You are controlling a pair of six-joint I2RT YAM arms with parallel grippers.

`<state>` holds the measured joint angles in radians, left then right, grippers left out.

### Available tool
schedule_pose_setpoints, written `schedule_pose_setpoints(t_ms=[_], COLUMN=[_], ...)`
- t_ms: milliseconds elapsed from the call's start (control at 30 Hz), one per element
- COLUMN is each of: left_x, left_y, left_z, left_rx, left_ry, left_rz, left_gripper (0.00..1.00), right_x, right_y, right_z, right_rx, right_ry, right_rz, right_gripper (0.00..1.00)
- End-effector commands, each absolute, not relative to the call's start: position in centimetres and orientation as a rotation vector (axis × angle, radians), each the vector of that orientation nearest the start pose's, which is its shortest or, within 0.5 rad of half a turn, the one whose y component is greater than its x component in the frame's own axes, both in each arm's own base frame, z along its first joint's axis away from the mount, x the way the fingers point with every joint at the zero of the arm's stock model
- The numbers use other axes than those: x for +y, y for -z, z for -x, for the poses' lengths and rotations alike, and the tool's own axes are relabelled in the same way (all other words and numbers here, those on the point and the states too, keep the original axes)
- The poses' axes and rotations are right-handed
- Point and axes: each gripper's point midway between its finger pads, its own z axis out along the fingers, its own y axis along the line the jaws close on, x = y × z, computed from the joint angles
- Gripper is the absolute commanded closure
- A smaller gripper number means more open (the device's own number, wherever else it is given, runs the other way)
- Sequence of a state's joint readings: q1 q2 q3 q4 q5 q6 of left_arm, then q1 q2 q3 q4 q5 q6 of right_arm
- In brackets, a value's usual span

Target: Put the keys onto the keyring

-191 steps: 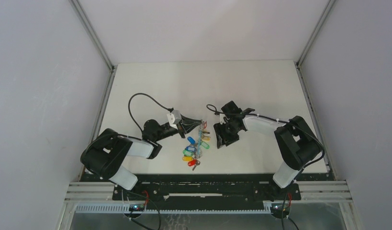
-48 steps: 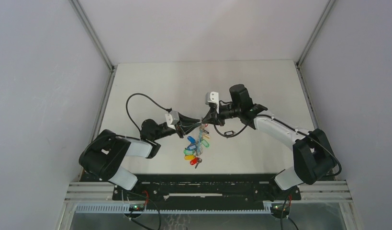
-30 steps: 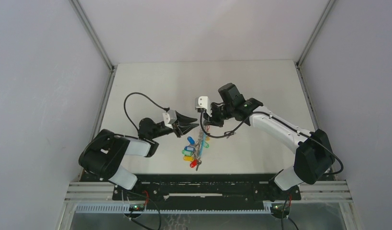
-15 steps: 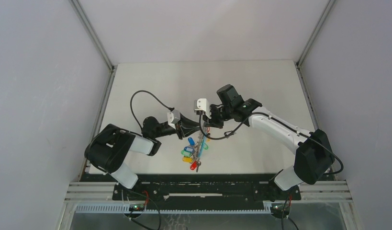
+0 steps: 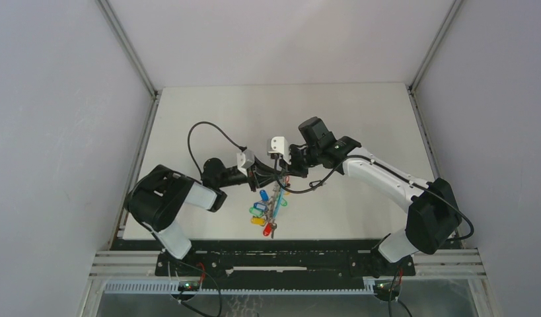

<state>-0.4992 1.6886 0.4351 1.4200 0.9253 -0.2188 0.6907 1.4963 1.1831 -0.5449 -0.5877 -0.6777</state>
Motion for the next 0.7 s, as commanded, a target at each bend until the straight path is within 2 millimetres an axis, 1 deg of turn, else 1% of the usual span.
schedule_pose_setpoints(t_ms=[0,267,400,533,667], left_x=[-30.91,-31.04,-31.02,-30.95,-30.64], left_y=[-16.8,-16.58,-16.53,-16.59,-17.28], left_z=[-24.83,-24.65,-24.65,-24.57,-24.27], left_rx=[1.161,1.166,1.168,1.165,1.143], left_ry=[1.221,1.234,1.233,1.229,1.212], left_rz=[-1.024,-1.03,-1.029,-1.03,-1.03], left_gripper=[0.78,0.82,0.89,1.0,1.0], right_x=[31.55,31.6,31.6,31.49,31.4], right_y=[-18.78,-18.88,-18.94,-18.95,-19.43], right_z=[-24.89,-24.84,-24.79,-24.77,-24.71], right_rx=[1.533,1.529,1.526,1.533,1.531], right_ry=[-0.724,-0.728,-0.731,-0.73,-0.731], right_rz=[1.676,1.676,1.676,1.674,1.659], right_gripper=[1.0,1.0,1.0,1.0,1.0])
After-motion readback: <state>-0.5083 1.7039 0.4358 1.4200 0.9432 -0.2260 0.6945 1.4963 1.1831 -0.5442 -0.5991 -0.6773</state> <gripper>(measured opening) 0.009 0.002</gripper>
